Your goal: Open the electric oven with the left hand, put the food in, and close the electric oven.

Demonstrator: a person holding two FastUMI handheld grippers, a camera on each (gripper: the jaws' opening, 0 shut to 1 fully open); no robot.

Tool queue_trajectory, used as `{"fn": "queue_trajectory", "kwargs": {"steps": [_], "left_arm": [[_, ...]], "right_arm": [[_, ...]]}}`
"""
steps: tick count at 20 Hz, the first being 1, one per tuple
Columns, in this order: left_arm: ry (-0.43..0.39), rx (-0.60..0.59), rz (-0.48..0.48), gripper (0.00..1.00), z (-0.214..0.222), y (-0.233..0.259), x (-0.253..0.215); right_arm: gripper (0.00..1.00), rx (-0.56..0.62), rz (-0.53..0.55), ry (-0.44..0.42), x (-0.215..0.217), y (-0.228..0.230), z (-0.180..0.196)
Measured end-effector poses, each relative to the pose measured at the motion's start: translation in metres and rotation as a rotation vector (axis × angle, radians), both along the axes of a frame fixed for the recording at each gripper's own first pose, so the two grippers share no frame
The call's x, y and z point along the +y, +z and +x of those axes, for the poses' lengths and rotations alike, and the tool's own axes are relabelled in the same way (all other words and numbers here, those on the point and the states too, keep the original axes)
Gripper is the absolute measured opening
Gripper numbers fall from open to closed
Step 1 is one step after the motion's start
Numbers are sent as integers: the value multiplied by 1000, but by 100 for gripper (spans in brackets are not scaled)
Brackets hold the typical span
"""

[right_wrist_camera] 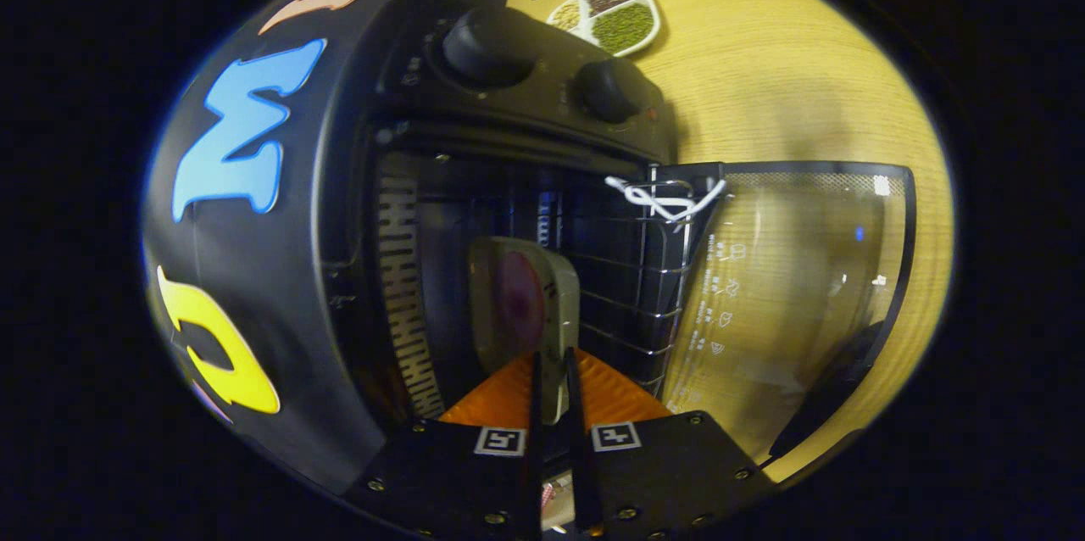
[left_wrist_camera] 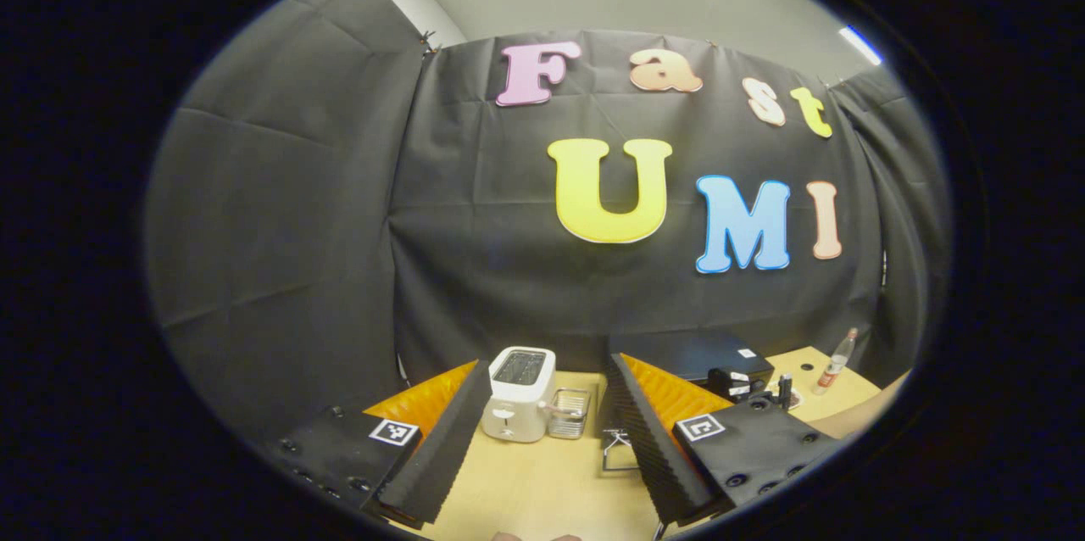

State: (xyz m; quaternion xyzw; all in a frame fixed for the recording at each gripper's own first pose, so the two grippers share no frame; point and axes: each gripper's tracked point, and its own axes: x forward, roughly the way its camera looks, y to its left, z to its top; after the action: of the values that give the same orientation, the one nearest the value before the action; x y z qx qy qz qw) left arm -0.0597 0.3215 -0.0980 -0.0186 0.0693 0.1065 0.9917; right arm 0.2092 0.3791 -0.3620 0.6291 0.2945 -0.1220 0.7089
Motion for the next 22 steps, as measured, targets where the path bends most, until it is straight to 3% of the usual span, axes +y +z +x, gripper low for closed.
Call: {"fn": "queue_trajectory", "kwargs": {"steps": [2, 5, 6, 7, 8, 12, 18, 22], "left_arm": [[-21, -6, -5, 99, 6, 0, -9], [-63, -20, -14, 95, 15, 4, -25], [-81, -22, -17, 99, 17, 4, -32], [-98, -25, -19, 95, 19, 4, -40], [-117, -29, -20, 99, 22, 4, -49], [-191, -23, -36, 99, 36, -3, -90], [-259, -41, -42, 99, 50, 6, -158], [-274, -52, -46, 93, 56, 14, -195]], "right_arm": [[27, -22, -85, 107, 0, 9, -14], [28, -37, -169, 234, -10, 20, -40], [28, -62, -202, 281, -14, 28, -49], [28, -91, -245, 332, -20, 39, -56], [28, -124, -295, 381, -28, 50, -66], [28, -260, -565, 542, -70, 102, -102], [28, -535, -915, 627, -131, 205, -146], [28, -693, -1051, 562, -172, 276, -168]]}}
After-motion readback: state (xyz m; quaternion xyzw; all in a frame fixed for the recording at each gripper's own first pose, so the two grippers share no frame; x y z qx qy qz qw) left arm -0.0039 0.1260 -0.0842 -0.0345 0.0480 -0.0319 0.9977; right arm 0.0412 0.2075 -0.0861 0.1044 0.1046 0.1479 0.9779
